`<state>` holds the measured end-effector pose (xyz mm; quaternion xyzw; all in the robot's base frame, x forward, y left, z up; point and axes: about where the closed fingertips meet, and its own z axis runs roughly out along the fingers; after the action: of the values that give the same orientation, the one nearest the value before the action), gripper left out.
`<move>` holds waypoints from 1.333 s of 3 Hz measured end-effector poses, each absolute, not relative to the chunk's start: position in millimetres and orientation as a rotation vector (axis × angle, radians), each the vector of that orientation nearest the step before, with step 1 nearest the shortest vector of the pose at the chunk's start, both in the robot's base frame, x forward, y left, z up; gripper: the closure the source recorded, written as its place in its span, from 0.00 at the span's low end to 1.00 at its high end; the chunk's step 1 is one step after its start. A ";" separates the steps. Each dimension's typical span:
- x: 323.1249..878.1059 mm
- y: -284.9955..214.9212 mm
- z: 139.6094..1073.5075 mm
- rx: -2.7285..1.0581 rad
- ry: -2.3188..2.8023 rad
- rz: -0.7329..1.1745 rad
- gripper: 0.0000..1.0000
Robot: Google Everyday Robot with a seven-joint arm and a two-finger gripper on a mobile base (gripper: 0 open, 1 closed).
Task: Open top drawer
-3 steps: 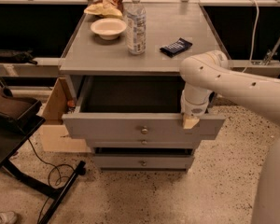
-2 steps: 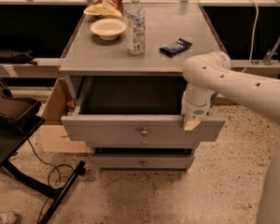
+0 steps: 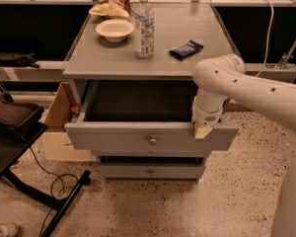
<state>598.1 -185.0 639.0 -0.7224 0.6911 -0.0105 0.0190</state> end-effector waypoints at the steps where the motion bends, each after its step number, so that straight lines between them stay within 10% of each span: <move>1: 598.1 -185.0 639.0 -2.242 2.145 -0.033 0.61; 3: 598.1 -185.0 638.9 -2.242 2.145 -0.033 0.08; 4: 598.1 -185.0 638.9 -2.242 2.145 -0.032 0.00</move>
Offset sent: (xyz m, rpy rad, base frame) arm 0.0000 0.0000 0.0000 0.0000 0.0000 0.0000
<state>598.1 -185.0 638.9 -0.7224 0.6911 -0.0105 0.0190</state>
